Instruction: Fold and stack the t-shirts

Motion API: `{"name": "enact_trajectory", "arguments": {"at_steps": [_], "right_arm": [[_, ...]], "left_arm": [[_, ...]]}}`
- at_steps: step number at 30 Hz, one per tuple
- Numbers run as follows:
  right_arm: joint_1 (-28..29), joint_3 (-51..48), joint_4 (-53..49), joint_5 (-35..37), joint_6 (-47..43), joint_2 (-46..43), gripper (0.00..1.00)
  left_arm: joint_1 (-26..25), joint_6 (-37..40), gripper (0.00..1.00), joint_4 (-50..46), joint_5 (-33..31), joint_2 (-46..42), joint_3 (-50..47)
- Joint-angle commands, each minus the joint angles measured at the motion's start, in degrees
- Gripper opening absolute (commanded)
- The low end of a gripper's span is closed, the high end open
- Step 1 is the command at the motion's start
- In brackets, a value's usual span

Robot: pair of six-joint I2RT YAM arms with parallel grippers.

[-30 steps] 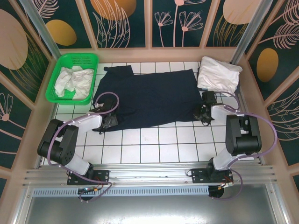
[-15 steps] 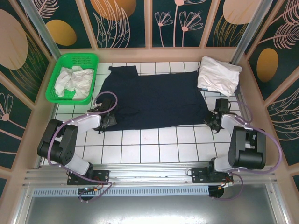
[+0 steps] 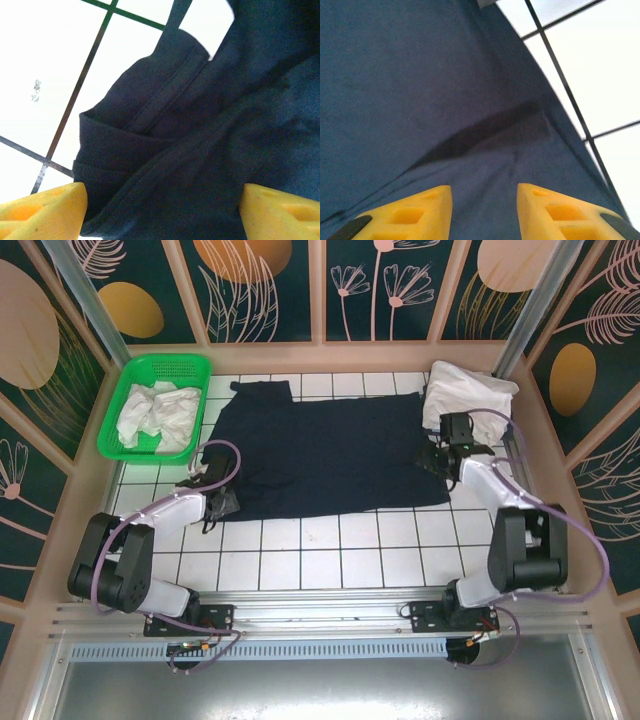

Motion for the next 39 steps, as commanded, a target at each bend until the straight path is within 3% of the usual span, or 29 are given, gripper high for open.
{"name": "enact_trajectory", "arguments": {"at_steps": [1, 6, 25, 28, 32, 39], "right_arm": [[-0.7, 2.4, 1.0, 2.7, -3.9, 7.1, 0.40], [-2.1, 6.1, 0.1, 5.7, -4.6, 15.4, 0.40], [-3.8, 10.0, 2.1, 3.4, -4.4, 19.8, 0.36], [-3.8, 10.3, 1.8, 4.1, -4.2, 19.7, 0.27], [-3.6, 10.8, -0.1, 5.9, -3.5, 17.1, 0.02], [1.1, 10.3, -12.1, 13.7, -0.2, 8.4, 0.00]], "left_arm": [[1.0, -0.6, 0.79, -1.4, -0.6, 0.4, -1.1], [2.0, -0.7, 0.78, -1.5, -1.0, -0.6, -1.8], [2.3, 0.1, 0.78, -1.2, -0.9, -0.3, -1.1], [2.4, 0.2, 0.78, -1.0, -0.7, -0.3, -1.1], [2.3, 0.4, 0.78, -0.8, -0.7, -0.3, -0.9], [2.3, 0.6, 0.78, -0.7, -0.9, -1.1, -0.8]]}}
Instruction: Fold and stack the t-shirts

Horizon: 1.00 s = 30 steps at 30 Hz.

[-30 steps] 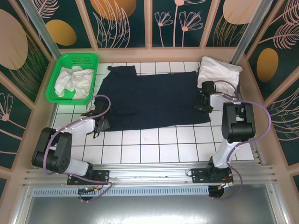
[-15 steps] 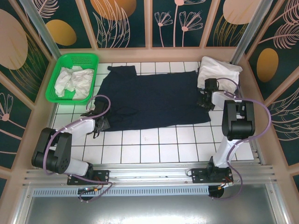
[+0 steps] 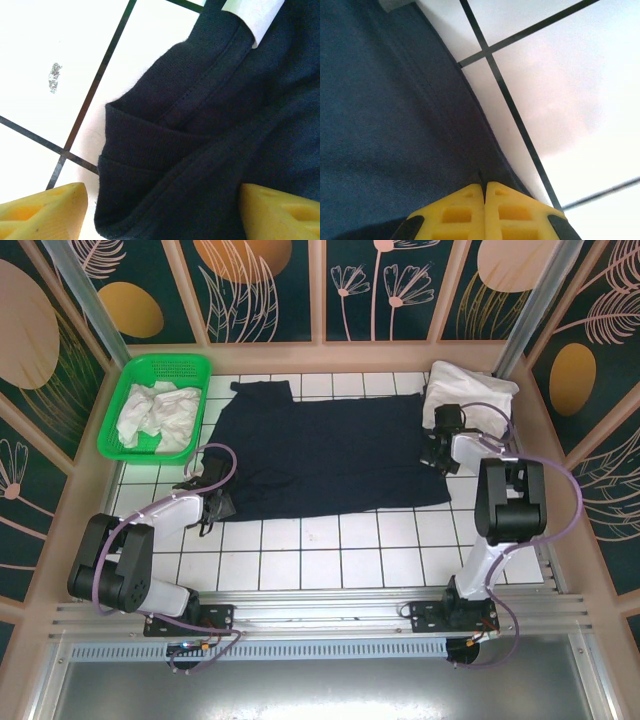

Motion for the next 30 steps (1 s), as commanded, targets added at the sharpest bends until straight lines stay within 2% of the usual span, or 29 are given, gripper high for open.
{"name": "enact_trajectory", "arguments": {"at_steps": [1, 8, 13, 16, 19, 21, 24, 27, 30], "right_arm": [[3.2, 0.2, -9.2, 7.1, 3.1, -7.1, 0.00], [3.6, -3.0, -16.3, 13.2, 6.3, -13.1, 0.00], [1.5, -0.6, -11.4, 9.8, 2.3, -9.2, 0.02], [0.7, 1.6, -9.9, 4.9, -0.2, -3.8, 0.12], [0.7, 2.9, -10.3, 4.7, -0.6, -0.5, 0.23], [1.9, 2.7, -10.9, 6.5, -0.3, -1.6, 0.30], [3.7, 0.8, -10.3, 7.1, 0.6, -6.5, 0.46], [6.4, -2.1, -9.3, 7.4, 2.6, -11.0, 0.50], [9.3, -6.7, -6.0, 4.4, 4.5, -14.0, 0.51]], "left_arm": [[0.6, 0.6, 0.78, -0.6, -0.8, -1.0, 0.5], [0.6, 0.9, 0.78, -0.4, -1.2, -0.4, 0.3], [0.6, 0.8, 0.78, -0.5, -1.2, -0.9, 0.3], [0.7, 0.2, 0.78, -0.9, -1.5, -1.7, -0.2], [0.6, -0.7, 0.79, -1.6, -2.2, -2.1, -0.8], [0.7, -1.5, 0.79, -2.5, -2.7, -2.3, -1.1], [1.4, -2.4, 0.78, -2.7, -2.4, -3.6, -2.1], [1.5, -2.5, 0.75, -3.3, -1.0, -5.3, -1.2], [1.4, -0.9, 0.71, -0.6, 5.1, -7.8, 1.2]]}}
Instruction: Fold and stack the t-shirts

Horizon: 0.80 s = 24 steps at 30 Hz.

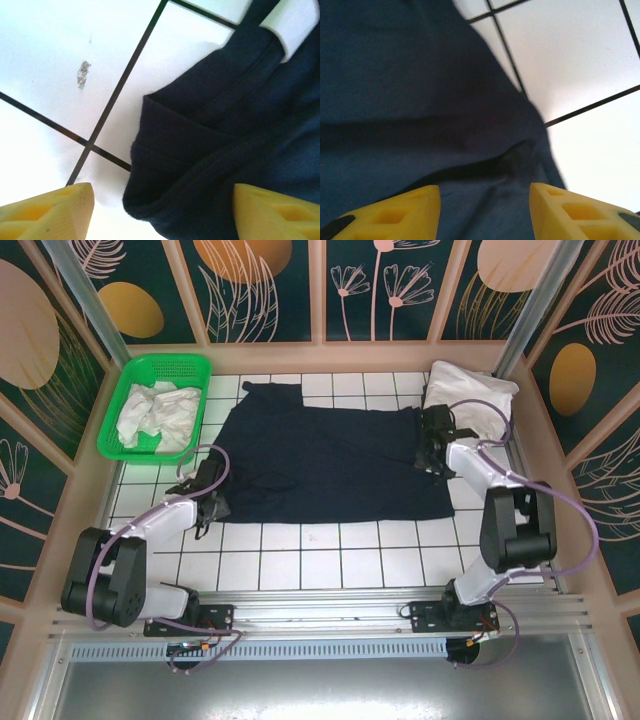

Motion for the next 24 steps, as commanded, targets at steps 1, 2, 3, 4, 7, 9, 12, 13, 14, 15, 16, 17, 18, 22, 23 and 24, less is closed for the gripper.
{"name": "enact_trajectory", "arguments": {"at_steps": [1, 2, 3, 4, 7, 9, 12, 13, 14, 15, 16, 17, 18, 22, 23, 24], "right_arm": [[2.7, -5.6, 4.0, -3.2, 2.9, -3.2, 0.51], [2.9, -7.4, 5.5, -5.3, 3.2, -3.4, 0.51], [2.9, -9.0, 6.5, -6.7, 3.6, -3.2, 0.51], [2.8, -10.6, 7.7, -7.8, 4.0, -2.9, 0.51], [2.7, -14.3, 10.3, -9.5, 5.3, -2.1, 0.51], [1.9, -16.4, 11.8, -10.6, 6.2, -1.7, 0.51], [0.0, -19.4, 13.0, -12.1, 7.6, -2.5, 0.51], [-0.9, -20.6, 13.3, -12.8, 8.1, -3.3, 0.51], [-1.7, -21.7, 13.9, -13.8, 8.4, -4.3, 0.51], [-2.4, -22.5, 14.3, -14.8, 8.5, -5.2, 0.51], [-3.0, -23.2, 14.5, -15.3, 8.6, -6.4, 0.50], [-3.2, -23.7, 14.5, -15.5, 8.8, -7.5, 0.50], [-3.3, -23.7, 14.5, -15.7, 8.7, -8.3, 0.50], [-2.9, -22.6, 15.2, -17.2, 8.3, -9.8, 0.51], [-2.6, -22.1, 15.7, -17.8, 8.2, -9.3, 0.51], [-2.2, -21.7, 15.7, -18.1, 8.2, -8.8, 0.51]], "left_arm": [[0.2, 0.8, 0.71, 2.0, 6.1, -3.2, 3.1], [0.1, 1.2, 0.72, 3.6, 8.0, -3.8, 3.7], [-0.1, 1.6, 0.73, 4.9, 9.7, -4.0, 4.2], [-0.3, 2.0, 0.73, 6.3, 11.6, -3.8, 4.6], [-0.7, 3.0, 0.74, 10.9, 16.7, -1.5, 4.1], [-0.8, 2.5, 0.74, 13.7, 19.0, 0.6, 2.2], [-0.7, 0.4, 0.71, 13.6, 17.8, 1.8, -1.5], [-0.7, -0.4, 0.70, 13.2, 16.8, 1.2, -3.0], [-0.7, -1.2, 0.70, 12.2, 15.6, 0.2, -4.5], [-0.7, -2.0, 0.70, 11.2, 14.6, -0.9, -5.6], [-0.7, -2.8, 0.70, 10.1, 13.5, -2.1, -6.7], [-0.7, -3.6, 0.71, 8.6, 12.2, -3.3, -7.6], [-0.7, -4.3, 0.72, 7.3, 11.0, -4.3, -8.2], [-0.1, -7.5, 0.71, 2.4, 5.2, -7.8, -9.9], [0.1, -8.0, 0.71, 2.4, 5.3, -8.5, -10.3], [0.5, -8.7, 0.70, 1.7, 5.1, -9.0, -10.2]]}}
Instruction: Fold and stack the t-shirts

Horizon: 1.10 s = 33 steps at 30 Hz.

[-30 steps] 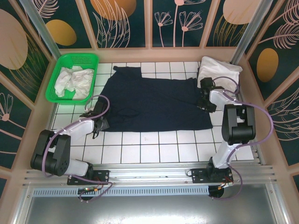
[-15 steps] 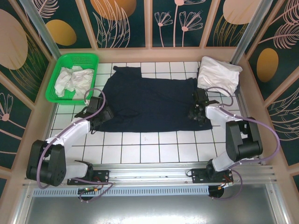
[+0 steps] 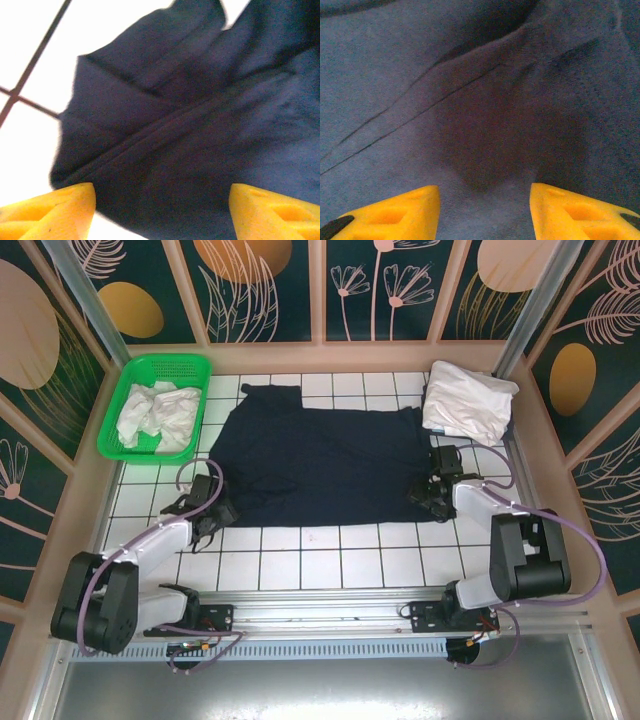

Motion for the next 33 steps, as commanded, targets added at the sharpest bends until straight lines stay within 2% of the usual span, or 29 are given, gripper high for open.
{"name": "enact_trajectory", "arguments": {"at_steps": [1, 3, 9, 11, 13, 16, 19, 23, 25, 27, 30, 33], "right_arm": [[1.2, 1.4, 0.8, -2.0, 0.6, 0.5, 0.51], [2.2, 1.6, 1.5, -1.8, 0.7, 1.9, 0.51], [2.3, -0.9, 2.0, -1.1, 1.9, 5.0, 0.51], [2.2, -1.8, 1.7, -0.9, 2.3, 4.8, 0.50], [2.2, -2.0, 1.1, -1.0, 2.3, 3.9, 0.50], [2.2, -1.3, 0.7, -0.5, 2.3, 0.6, 0.50], [2.1, 0.2, 0.7, -0.6, 2.2, -1.4, 0.51], [2.0, 2.6, 0.6, -0.9, 1.6, -1.2, 0.51], [2.0, 3.9, 0.5, -1.4, 1.2, -0.9, 0.51], [2.0, 5.2, 0.6, -1.8, 1.0, -1.3, 0.52], [1.8, 6.8, 0.9, -2.2, 0.7, -2.4, 0.55], [1.6, 8.6, 1.0, -3.0, 0.1, -3.2, 0.57]], "left_arm": [[1.0, -4.9, 0.70, -6.5, -5.3, -1.9, -0.7], [1.4, -6.8, 0.70, -8.4, -8.0, -3.5, -1.0], [2.3, -7.1, 0.69, -7.4, -7.2, -7.7, -1.7], [2.3, -4.6, 0.68, -5.4, -3.9, -8.2, 0.5], [2.2, -0.5, 0.71, -0.9, 2.4, -8.3, 3.0], [1.9, 4.6, 0.68, 4.5, 10.0, -6.5, 6.5], [1.7, 7.4, 0.67, 6.5, 13.8, -2.8, 8.2], [1.6, 7.8, 0.60, 10.4, 17.7, 3.7, 7.1], [1.7, 6.9, 0.56, 10.6, 16.8, 6.1, 6.3], [1.7, 4.7, 0.53, 8.2, 11.8, 7.1, 5.2], [1.9, 1.0, 0.51, 4.7, 6.1, 5.8, 2.7], [2.9, -2.5, 0.45, 3.4, 3.4, 4.6, -0.6]]}}
